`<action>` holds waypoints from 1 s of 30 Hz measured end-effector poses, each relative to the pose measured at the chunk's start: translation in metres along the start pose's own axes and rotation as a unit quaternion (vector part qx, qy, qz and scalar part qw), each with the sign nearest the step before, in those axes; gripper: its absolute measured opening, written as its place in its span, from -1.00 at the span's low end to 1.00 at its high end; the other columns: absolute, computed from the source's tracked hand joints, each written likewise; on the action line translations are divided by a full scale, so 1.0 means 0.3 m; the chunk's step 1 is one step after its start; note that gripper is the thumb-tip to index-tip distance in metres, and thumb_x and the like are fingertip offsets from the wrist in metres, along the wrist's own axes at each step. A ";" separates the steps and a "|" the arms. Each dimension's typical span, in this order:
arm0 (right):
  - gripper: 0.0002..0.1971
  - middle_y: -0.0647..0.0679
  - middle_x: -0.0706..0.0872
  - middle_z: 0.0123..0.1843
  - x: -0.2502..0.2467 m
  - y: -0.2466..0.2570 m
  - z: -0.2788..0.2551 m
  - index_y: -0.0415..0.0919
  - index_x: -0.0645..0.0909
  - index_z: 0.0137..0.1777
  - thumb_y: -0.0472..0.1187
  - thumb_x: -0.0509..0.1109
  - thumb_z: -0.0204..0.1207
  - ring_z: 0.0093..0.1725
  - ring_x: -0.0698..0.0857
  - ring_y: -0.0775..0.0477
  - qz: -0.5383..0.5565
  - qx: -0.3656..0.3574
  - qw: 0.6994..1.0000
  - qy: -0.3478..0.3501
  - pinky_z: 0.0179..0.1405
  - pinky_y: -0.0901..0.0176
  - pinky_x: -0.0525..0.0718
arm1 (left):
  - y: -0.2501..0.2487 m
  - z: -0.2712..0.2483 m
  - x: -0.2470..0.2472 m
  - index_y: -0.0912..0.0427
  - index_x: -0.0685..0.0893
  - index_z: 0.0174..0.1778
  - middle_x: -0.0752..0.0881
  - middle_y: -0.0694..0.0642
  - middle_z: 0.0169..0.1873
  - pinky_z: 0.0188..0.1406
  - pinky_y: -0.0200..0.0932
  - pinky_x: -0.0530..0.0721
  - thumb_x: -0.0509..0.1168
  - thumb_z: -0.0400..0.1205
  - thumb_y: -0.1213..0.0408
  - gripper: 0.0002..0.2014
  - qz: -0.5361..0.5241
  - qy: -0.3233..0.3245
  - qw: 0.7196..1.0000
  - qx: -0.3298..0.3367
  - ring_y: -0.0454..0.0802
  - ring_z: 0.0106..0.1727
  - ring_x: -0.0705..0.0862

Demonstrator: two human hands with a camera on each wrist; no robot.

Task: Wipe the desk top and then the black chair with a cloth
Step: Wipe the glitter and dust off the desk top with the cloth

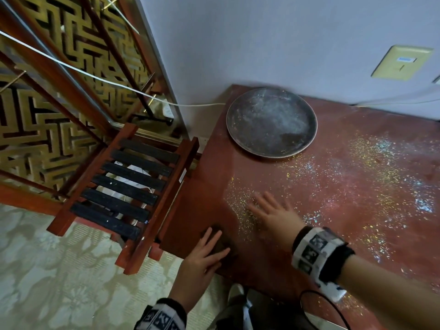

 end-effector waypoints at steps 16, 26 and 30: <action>-0.62 -0.16 0.75 0.18 -0.042 0.158 0.098 0.00 0.80 -0.01 -0.16 0.65 0.11 0.20 0.70 -0.21 -0.004 -0.089 0.984 -0.157 -0.12 -0.10 0.78 | 0.162 0.020 -0.126 0.03 0.26 0.59 -0.02 -0.26 0.55 0.44 -0.52 -0.06 0.45 0.51 0.34 -0.24 0.041 0.064 0.975 -0.207 -0.33 0.59 -0.14; -0.50 -0.10 0.72 0.24 -0.023 0.251 0.051 -0.13 0.74 0.15 -0.19 0.05 0.36 0.21 0.71 -0.18 -0.077 -0.250 0.942 -0.209 0.03 0.04 0.73 | 0.152 0.157 -0.102 0.03 0.13 0.64 -0.08 -0.09 0.65 0.53 -0.35 -0.01 0.51 0.45 0.22 -0.10 0.089 0.108 0.968 -0.210 -0.18 0.65 -0.18; -0.45 -0.22 0.76 0.14 -0.070 0.048 0.166 -0.22 0.78 0.03 -0.17 0.72 -0.04 0.10 0.75 -0.27 -0.032 -0.083 0.986 -0.143 -0.17 -0.07 0.78 | 0.145 0.206 -0.113 0.00 0.01 0.66 -0.10 -0.10 0.66 0.57 -0.24 -0.01 0.54 0.40 0.17 0.03 0.087 0.095 0.966 -0.223 -0.17 0.65 -0.20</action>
Point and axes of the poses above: each hand's wrist, its own z-axis towards the middle knuckle, its own x-axis out of the palm, y = z × x, the point moved 10 cm from there along z, towards the middle knuckle
